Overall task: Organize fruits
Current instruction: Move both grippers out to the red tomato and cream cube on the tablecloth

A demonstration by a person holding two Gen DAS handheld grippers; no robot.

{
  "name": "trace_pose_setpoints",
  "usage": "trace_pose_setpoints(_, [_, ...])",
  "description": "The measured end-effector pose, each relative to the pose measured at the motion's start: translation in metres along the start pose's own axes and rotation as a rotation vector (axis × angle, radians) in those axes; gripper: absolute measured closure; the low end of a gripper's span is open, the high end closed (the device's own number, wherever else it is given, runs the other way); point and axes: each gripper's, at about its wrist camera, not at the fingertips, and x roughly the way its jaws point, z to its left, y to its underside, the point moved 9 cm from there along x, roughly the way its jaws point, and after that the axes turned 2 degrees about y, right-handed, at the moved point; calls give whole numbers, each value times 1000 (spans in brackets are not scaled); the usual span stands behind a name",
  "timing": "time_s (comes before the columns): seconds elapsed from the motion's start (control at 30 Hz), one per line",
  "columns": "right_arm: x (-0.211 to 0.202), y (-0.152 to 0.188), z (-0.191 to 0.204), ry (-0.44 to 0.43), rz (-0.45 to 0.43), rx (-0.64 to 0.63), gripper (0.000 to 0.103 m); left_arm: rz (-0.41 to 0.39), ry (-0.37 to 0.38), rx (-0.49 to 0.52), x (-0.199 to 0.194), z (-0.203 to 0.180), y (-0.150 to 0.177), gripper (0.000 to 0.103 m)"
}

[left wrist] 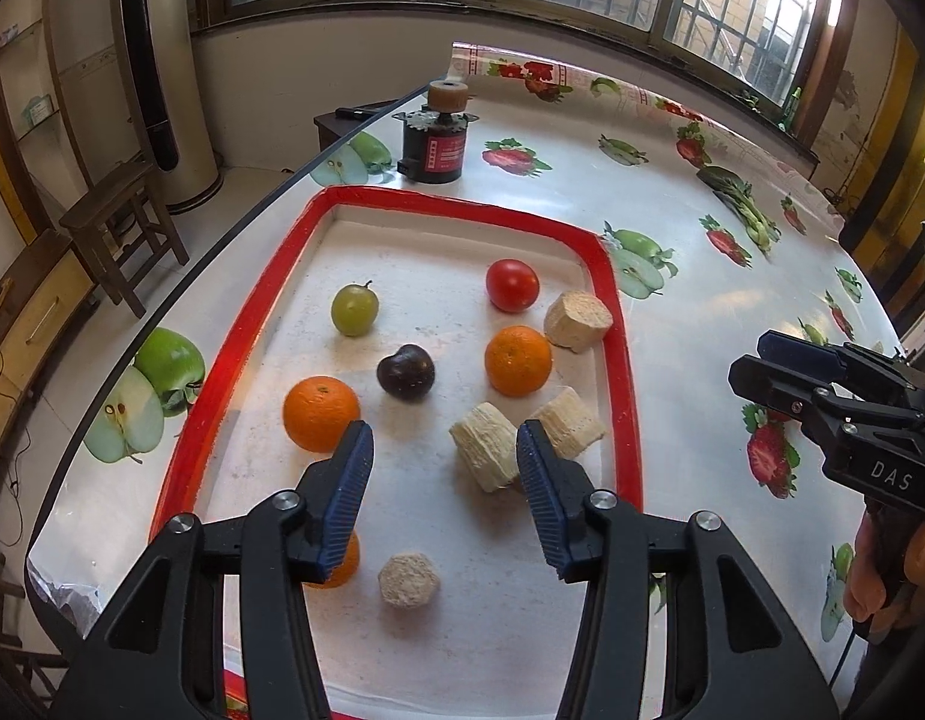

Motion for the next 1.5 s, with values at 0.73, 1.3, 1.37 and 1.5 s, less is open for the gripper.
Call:
trace_pose_setpoints(0.73, [-51, 61, -115, 119, -20, 204, 48, 35, 128, 164, 4, -117, 15, 55])
trace_pose_setpoints(1.3, [-75, 92, -184, 189, -31, 314, 48, 120, 249, 297, 49, -229, 22, 55])
trace_pose_setpoints(1.37, [-76, 96, -190, 194, -28, 325, 48, 132, 254, 298, 58, -238, 21, 55])
trace_pose_setpoints(1.5, [-76, 98, -196, 197, -26, 335, 48, 137, 256, 311, 71, -249, 19, 57])
